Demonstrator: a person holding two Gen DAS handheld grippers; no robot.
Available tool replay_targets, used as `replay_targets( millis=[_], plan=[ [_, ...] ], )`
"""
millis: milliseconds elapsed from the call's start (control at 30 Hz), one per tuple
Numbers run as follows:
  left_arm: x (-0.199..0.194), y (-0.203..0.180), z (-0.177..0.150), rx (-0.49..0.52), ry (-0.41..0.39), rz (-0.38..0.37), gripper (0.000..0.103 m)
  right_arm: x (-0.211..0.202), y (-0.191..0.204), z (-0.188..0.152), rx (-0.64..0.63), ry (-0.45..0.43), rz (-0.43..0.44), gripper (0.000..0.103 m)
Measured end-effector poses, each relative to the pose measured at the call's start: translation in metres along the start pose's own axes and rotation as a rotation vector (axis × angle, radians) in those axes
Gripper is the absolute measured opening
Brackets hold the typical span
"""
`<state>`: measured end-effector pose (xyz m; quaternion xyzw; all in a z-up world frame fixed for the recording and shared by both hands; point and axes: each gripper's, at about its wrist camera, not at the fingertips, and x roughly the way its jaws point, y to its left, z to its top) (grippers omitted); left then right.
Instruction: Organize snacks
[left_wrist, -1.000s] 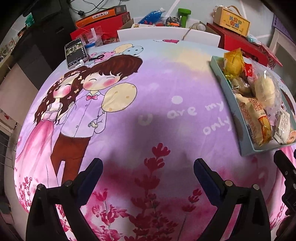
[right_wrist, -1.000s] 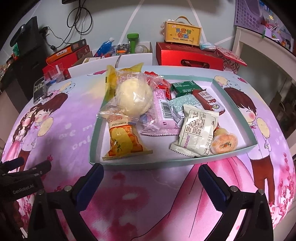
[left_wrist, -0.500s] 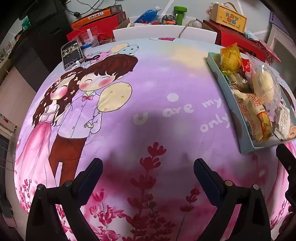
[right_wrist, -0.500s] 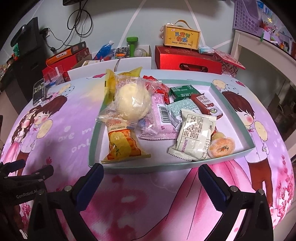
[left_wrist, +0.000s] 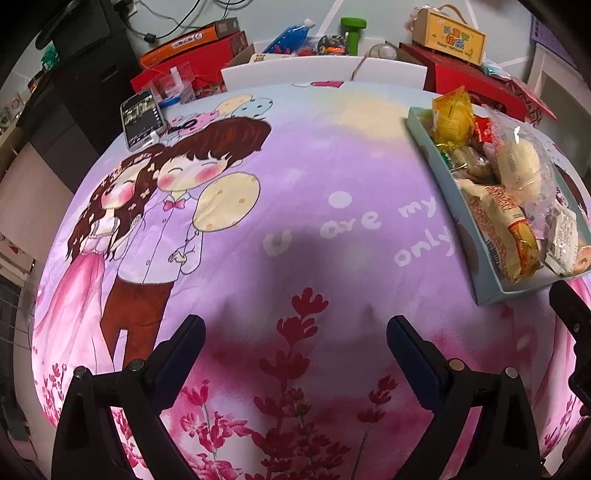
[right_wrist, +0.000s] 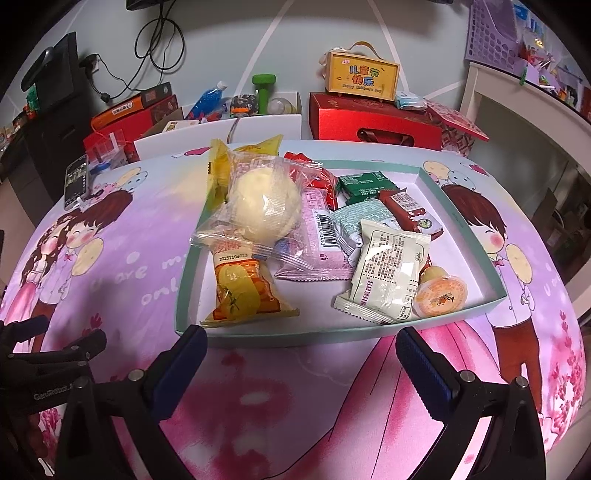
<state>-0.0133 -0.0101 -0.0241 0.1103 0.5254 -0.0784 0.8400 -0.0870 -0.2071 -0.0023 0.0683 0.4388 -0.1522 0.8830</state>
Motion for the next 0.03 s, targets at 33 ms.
replay_targets(
  millis=[33],
  plan=[
    [0.0001,-0.0004,0.0001,0.002,0.001,-0.007,0.099,-0.0001,0.0001,0.0000,0.000,0.000,-0.001,0.103]
  ],
)
